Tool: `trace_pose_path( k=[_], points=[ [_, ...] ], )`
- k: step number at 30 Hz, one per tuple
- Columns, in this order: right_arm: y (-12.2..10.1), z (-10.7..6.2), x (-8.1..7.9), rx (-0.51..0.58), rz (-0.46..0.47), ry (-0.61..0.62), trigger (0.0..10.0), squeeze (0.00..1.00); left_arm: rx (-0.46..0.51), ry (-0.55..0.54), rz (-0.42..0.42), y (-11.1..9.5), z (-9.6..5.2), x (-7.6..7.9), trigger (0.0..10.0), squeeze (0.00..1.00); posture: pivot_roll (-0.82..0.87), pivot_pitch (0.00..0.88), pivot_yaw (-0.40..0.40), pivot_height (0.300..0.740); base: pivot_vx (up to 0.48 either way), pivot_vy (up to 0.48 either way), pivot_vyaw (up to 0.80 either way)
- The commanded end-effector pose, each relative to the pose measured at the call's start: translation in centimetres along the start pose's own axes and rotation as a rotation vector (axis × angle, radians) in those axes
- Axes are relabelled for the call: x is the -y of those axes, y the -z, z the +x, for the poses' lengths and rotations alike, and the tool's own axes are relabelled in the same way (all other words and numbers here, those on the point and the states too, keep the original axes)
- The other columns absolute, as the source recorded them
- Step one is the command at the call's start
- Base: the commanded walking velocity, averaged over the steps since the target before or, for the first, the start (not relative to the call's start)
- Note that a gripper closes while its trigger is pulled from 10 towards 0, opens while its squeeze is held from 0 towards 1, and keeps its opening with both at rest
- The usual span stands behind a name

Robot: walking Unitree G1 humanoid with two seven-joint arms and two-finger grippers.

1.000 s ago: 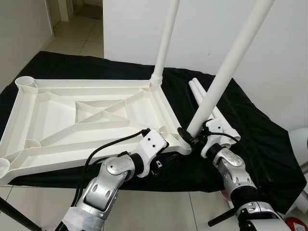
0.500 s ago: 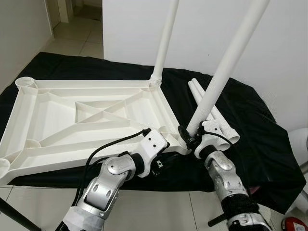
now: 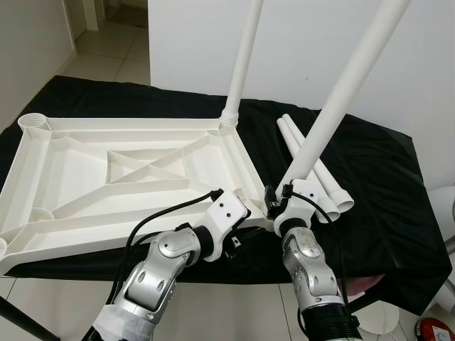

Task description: Building children table

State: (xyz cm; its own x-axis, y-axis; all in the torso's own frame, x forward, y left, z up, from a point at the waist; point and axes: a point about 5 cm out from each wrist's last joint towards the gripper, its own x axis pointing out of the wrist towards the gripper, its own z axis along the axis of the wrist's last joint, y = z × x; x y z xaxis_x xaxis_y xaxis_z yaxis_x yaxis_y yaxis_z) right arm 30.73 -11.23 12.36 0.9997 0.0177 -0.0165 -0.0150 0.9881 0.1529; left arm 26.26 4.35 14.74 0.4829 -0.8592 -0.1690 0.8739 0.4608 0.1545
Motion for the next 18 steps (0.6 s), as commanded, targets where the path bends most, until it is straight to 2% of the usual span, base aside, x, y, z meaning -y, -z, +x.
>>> trace_pose_path(
  k=[1,8,9,18],
  points=[
    [1.46,-0.64,-0.39,-0.077,0.005,-0.010,10.0,0.00,-0.001,-0.040,0.006,-0.19,0.34,-0.13,10.0,0.00,0.02,0.000,-0.135,0.740,0.000,0.000,0.00],
    [1.30,-0.62,-0.10,-0.077,-0.001,-0.007,10.0,0.00,-0.002,-0.041,0.007,-0.19,0.35,-0.17,10.0,0.00,0.01,0.000,-0.136,0.740,0.000,0.000,0.00],
    [1.23,-0.66,-0.05,-0.078,-0.005,-0.007,10.0,1.00,-0.001,-0.043,0.007,-0.21,0.33,-0.22,10.0,0.00,0.02,0.000,-0.136,0.740,0.000,0.000,0.00],
    [0.92,-0.60,0.32,-0.066,0.003,-0.022,10.0,1.00,-0.001,-0.047,0.007,-0.19,0.28,-0.15,10.0,0.00,0.02,0.000,-0.138,0.740,0.000,0.000,0.00]
  ],
)
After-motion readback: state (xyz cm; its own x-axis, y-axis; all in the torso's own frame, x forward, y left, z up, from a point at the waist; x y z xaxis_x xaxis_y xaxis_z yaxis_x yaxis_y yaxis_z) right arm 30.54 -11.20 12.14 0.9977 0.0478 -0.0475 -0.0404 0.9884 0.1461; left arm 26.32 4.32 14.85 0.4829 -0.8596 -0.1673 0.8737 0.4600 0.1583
